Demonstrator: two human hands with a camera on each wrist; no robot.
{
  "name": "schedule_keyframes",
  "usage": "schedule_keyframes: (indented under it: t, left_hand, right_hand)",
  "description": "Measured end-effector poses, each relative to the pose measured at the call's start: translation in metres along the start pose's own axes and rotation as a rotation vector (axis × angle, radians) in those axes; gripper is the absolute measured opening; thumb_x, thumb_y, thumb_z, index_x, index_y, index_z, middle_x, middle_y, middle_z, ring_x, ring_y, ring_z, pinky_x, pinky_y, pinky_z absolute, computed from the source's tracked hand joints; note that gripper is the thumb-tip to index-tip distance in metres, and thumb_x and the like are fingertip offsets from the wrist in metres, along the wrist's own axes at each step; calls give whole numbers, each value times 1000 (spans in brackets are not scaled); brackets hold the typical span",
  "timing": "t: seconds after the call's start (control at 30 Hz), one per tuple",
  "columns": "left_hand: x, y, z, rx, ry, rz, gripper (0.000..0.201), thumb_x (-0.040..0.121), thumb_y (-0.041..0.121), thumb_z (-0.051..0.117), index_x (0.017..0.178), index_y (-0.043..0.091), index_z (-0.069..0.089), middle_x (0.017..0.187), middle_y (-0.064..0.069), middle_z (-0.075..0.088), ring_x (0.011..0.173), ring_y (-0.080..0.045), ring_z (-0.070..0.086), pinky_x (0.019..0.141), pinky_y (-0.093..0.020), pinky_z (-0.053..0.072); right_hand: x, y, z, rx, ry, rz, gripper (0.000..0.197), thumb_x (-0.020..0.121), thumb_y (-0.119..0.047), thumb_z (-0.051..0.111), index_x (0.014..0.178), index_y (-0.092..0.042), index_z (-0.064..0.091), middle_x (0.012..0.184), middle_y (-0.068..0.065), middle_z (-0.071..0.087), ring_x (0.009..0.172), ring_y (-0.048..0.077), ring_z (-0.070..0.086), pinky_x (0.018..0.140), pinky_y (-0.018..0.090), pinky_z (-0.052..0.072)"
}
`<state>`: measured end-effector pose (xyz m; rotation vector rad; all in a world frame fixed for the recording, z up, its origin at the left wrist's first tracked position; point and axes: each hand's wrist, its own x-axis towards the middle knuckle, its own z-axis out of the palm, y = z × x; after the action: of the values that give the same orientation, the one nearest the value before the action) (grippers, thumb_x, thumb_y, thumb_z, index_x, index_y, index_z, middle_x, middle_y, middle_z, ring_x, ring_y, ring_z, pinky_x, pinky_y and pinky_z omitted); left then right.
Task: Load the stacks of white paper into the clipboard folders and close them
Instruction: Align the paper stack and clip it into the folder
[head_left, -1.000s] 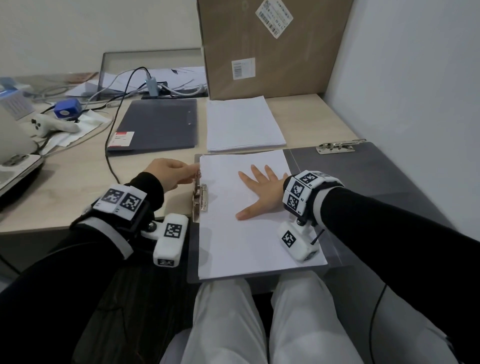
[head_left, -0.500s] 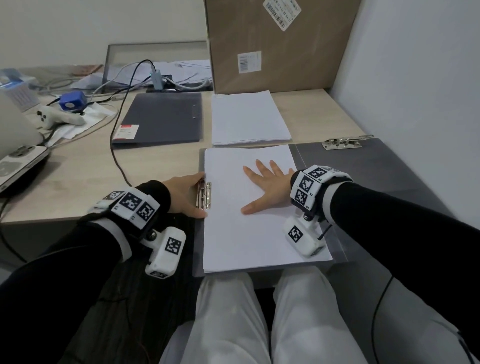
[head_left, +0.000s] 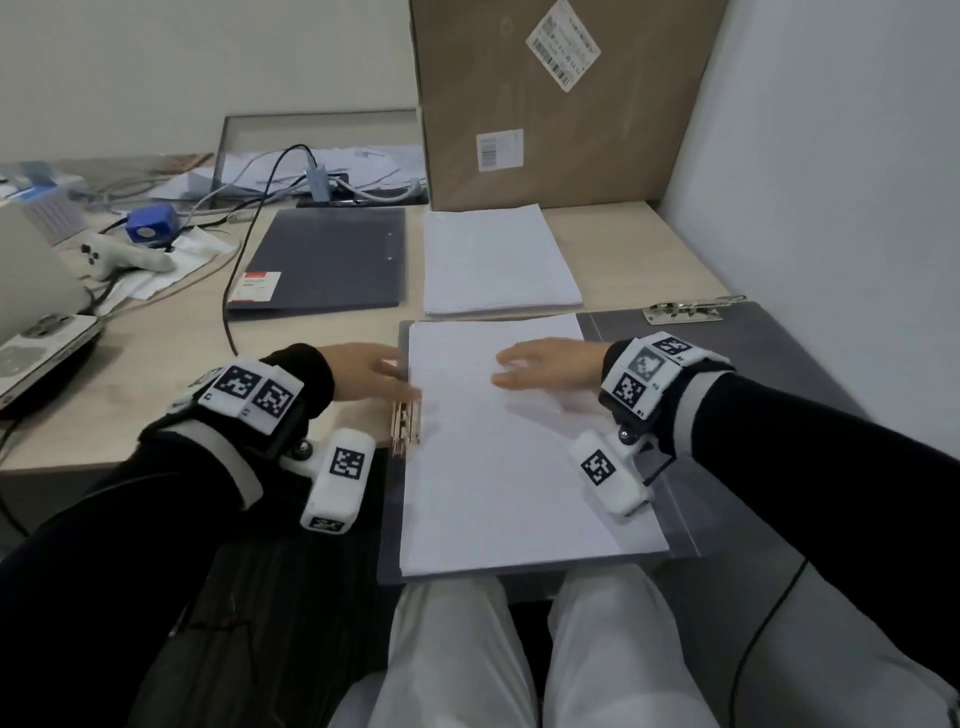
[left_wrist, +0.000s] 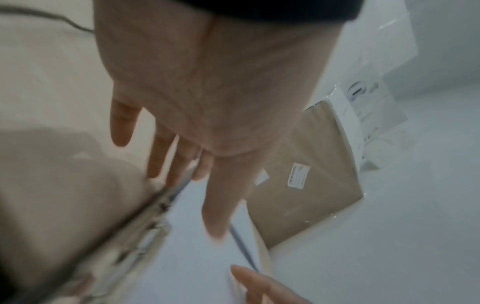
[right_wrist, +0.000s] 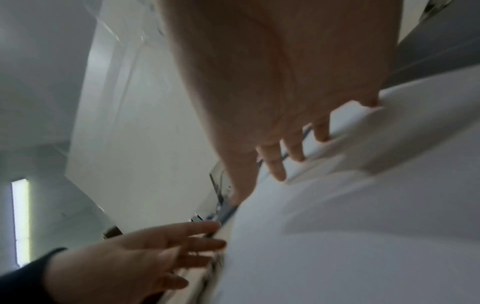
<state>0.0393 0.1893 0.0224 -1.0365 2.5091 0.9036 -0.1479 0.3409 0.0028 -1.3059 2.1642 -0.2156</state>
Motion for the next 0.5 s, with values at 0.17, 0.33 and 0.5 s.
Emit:
schedule_keyframes:
  t: [0.17, 0.33, 0.5]
  left_hand:
    - [53, 25, -23, -274, 311, -22, 51, 88, 26, 59, 136, 9, 49, 138, -9, 52, 126, -26, 50, 108, -36, 40]
    - [106, 52, -32, -424, 318, -80, 61, 92, 22, 53, 146, 5, 31, 150, -12, 37, 135, -29, 39, 113, -37, 33]
    - [144, 64, -35, -402, 325, -161, 64, 94, 26, 48, 146, 1, 22, 150, -16, 34, 136, -30, 38, 107, -31, 32]
  right_hand:
    - [23, 30, -53, 559, 490, 152, 43, 88, -13, 60, 129, -3, 53, 135, 11, 53, 126, 24, 49, 93, 26, 39]
    - [72, 66, -81, 605, 398, 296, 70, 85, -21, 64, 145, -8, 30, 151, 10, 35, 137, 26, 35, 113, 39, 32]
    - [112, 72, -87, 683, 329, 304, 79, 86, -24, 63, 149, -9, 18, 153, 9, 29, 136, 29, 36, 102, 36, 36]
